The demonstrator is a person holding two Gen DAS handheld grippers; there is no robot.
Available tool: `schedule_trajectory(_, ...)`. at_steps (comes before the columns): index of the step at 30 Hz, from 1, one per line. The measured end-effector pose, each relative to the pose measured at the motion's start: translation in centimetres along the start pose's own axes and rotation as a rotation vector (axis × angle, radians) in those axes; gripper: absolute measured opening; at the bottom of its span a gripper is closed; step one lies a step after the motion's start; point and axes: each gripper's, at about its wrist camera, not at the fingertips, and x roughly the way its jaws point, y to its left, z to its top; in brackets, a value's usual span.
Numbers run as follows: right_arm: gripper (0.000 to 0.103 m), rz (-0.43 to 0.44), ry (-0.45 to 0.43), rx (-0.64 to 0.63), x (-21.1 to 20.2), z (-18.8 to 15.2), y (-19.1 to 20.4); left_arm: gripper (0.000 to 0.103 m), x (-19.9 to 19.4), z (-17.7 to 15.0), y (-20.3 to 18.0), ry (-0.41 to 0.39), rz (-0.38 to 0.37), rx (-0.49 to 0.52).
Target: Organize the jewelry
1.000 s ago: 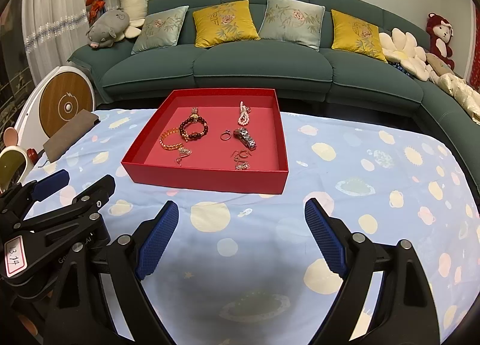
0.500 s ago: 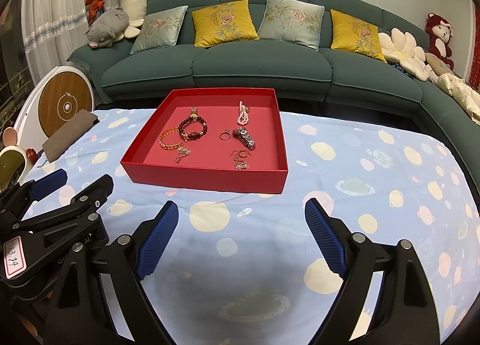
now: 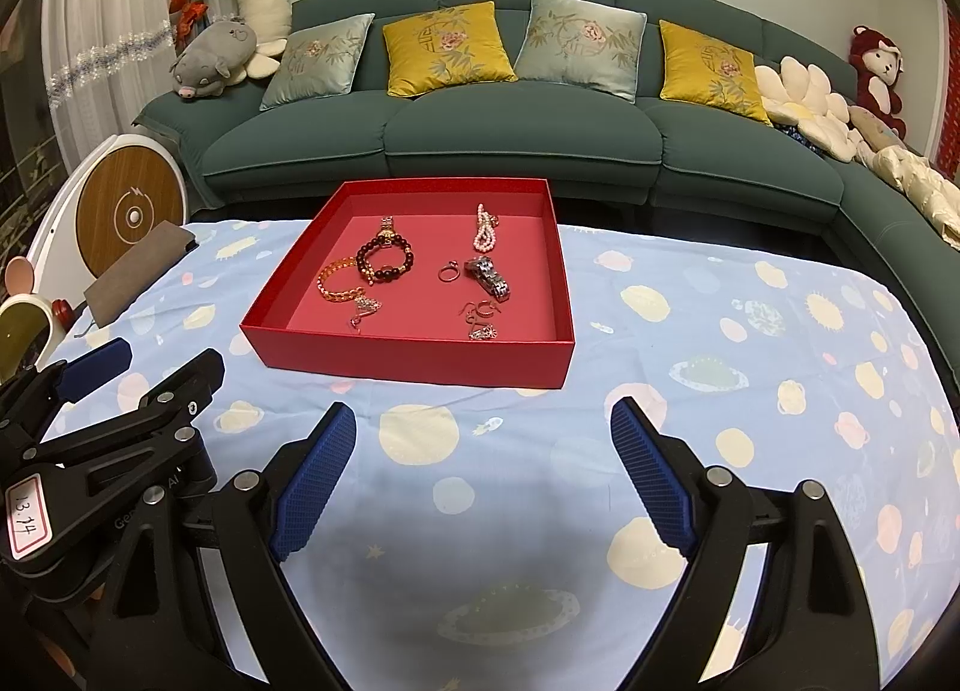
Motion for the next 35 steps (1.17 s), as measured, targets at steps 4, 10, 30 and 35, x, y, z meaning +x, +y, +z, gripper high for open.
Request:
schedule_trajectory(4,0.084,-0.001,-0.001,0.000,0.00,0.01,-0.09,0.073,0.00,0.04,-0.02,0.002,-0.001,-0.002)
schedule_trajectory(10,0.085,-0.001,-0.001,0.000,0.01,-0.01,-0.02,0.073,0.08,0.10,-0.01,0.005,-0.005,-0.002)
schedule_trajectory(30,0.085,-0.013,-0.002,0.006,0.23,-0.28,0.35,0.073,0.32,-0.17,0.09,0.010,0.022,-0.010)
schedule_trajectory(35,0.088,-0.021,-0.011,0.018,0.23,-0.33,0.39,0.073,0.46,-0.15,0.23,0.019,0.009,-0.015)
